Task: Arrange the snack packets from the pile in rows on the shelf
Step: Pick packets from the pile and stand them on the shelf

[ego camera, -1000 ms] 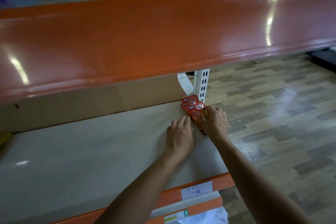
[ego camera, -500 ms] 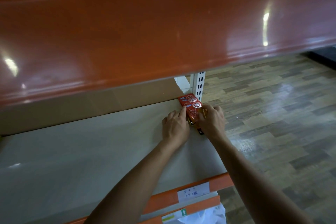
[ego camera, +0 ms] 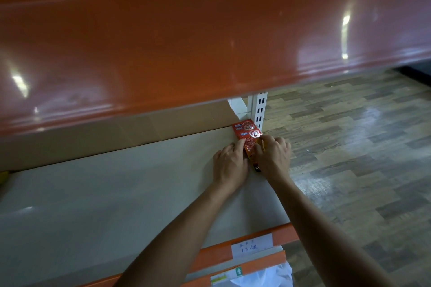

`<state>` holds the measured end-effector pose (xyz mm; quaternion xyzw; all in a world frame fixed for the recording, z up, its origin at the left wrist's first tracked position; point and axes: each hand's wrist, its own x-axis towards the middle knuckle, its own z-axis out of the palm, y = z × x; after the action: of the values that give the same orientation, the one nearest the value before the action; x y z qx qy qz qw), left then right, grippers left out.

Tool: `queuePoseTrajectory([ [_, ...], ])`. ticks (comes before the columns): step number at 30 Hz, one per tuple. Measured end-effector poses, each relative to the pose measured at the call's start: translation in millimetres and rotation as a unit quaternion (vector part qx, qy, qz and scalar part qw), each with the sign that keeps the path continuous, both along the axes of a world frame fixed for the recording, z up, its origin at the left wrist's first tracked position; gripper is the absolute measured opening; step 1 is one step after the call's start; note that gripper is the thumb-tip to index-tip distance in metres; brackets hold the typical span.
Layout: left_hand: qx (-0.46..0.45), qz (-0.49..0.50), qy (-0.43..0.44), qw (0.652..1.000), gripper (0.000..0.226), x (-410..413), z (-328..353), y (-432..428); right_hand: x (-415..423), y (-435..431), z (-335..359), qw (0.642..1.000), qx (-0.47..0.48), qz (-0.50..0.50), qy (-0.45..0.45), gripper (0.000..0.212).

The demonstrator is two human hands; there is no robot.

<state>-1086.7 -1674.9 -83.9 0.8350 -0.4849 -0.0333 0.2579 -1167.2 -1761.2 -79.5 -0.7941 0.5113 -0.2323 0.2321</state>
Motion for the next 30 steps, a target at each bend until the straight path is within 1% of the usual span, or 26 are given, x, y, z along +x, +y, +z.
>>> queuePoseTrajectory([
  [10,0.009,-0.001,0.019,1.000,0.060,1.3,2.5,4.1,-3.6,9.7,6.4,1.000,-0.007,-0.007,-0.007,0.040],
  [15,0.011,0.002,0.000,1.000,0.059,3.0,4.1,16.1,1.0,27.9,12.5,0.997,-0.070,-0.013,0.016,0.039],
  [17,0.009,0.003,-0.012,1.000,0.057,5.6,5.6,24.3,4.6,38.9,15.0,0.996,-0.082,-0.008,0.026,0.037],
  [20,0.011,0.017,-0.030,0.999,0.054,11.8,10.7,40.9,14.1,59.6,17.9,0.996,-0.078,0.035,0.023,0.040],
  [24,0.018,0.037,-0.059,0.997,0.048,25.9,18.6,75.0,32.5,94.5,18.4,0.990,-0.070,0.120,0.011,0.044],
  [30,0.037,0.086,-0.089,0.992,0.050,62.0,25.2,156.8,70.9,165.7,16.9,0.974,-0.055,0.216,0.041,0.048],
])
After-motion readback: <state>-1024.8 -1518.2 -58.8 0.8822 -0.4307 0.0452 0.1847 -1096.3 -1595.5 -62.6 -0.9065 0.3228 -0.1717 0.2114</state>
